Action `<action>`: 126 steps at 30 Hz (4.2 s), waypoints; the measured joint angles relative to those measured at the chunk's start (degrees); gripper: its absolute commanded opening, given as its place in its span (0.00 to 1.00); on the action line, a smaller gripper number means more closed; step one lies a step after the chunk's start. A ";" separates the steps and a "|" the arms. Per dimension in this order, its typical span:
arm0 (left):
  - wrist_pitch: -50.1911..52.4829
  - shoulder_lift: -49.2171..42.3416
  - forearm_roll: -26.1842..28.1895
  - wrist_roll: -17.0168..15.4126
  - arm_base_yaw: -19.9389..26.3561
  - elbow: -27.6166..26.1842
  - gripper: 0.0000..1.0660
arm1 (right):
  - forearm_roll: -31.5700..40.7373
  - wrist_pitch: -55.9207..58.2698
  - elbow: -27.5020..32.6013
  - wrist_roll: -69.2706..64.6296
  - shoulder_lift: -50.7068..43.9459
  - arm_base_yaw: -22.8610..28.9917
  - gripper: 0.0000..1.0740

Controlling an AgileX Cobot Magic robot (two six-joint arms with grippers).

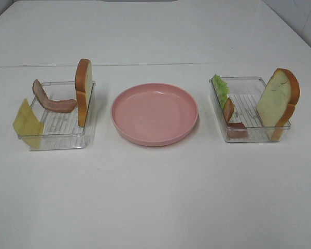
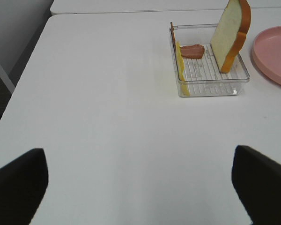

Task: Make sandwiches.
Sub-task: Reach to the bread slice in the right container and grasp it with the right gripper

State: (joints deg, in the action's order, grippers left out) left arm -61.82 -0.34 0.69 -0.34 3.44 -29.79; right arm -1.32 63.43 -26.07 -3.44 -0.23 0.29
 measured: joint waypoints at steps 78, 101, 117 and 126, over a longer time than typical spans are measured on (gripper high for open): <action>0.00 0.00 0.00 0.00 0.00 0.00 0.95 | 1.78 3.21 -71.22 4.53 111.73 -0.06 0.92; 0.00 0.00 0.00 0.00 0.00 0.00 0.95 | 8.42 2.52 -71.96 5.61 121.24 -0.11 0.92; 0.00 0.00 0.00 0.00 0.00 0.00 0.95 | 7.22 3.04 -71.96 5.61 121.81 -0.11 0.34; 0.00 0.00 0.00 0.00 0.00 0.00 0.95 | 6.02 3.09 -71.96 5.61 121.81 -0.11 0.18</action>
State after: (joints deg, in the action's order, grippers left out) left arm -61.82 -0.34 0.69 -0.34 3.44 -29.79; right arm 4.70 66.52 -98.03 2.18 121.58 0.17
